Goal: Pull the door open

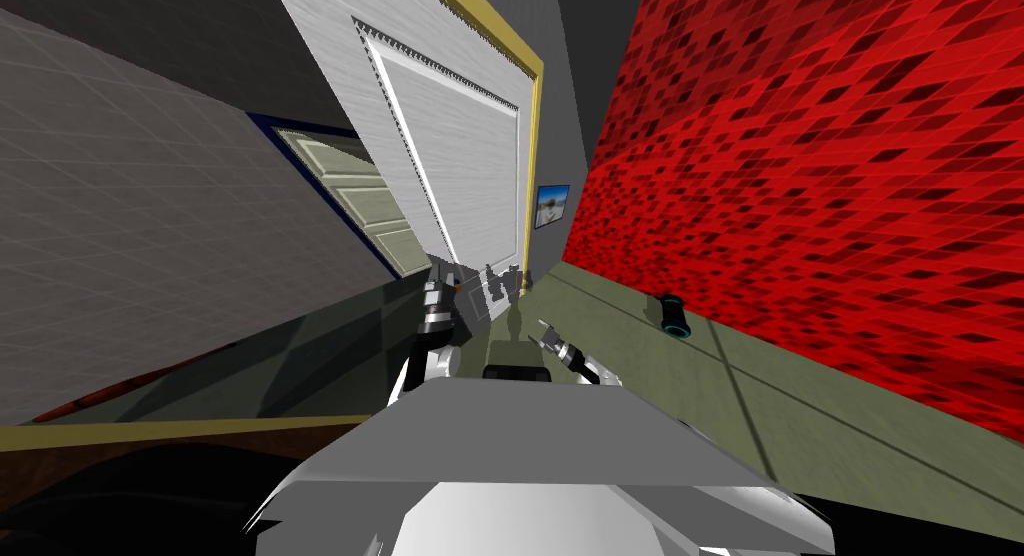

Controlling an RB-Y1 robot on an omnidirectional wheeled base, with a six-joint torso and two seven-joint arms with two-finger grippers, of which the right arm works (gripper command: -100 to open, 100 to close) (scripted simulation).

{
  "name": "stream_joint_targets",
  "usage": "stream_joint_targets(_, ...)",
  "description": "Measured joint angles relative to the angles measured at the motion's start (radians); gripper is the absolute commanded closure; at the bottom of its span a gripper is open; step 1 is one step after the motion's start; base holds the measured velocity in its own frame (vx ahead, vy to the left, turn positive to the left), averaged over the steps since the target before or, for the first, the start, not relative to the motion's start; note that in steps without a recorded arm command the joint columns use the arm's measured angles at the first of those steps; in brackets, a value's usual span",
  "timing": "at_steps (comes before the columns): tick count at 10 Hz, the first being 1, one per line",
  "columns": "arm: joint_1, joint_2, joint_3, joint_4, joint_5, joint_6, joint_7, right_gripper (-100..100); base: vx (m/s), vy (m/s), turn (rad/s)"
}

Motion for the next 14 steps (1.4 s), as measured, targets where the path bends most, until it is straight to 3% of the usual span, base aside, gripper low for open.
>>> stream_joint_targets(9,-0.002,0.0,0.0,0.003,0.0,-0.001,0.001,-100,0.005,-0.001,0.002)
stream_joint_targets(11,-0.023,0.013,-0.001,0.031,-0.001,0.003,0.007,-100,-0.001,0.011,0.027)
stream_joint_targets(14,-0.025,0.016,0.0,0.034,0.0,0.005,0.01,-100,-0.003,0.0,-0.003)
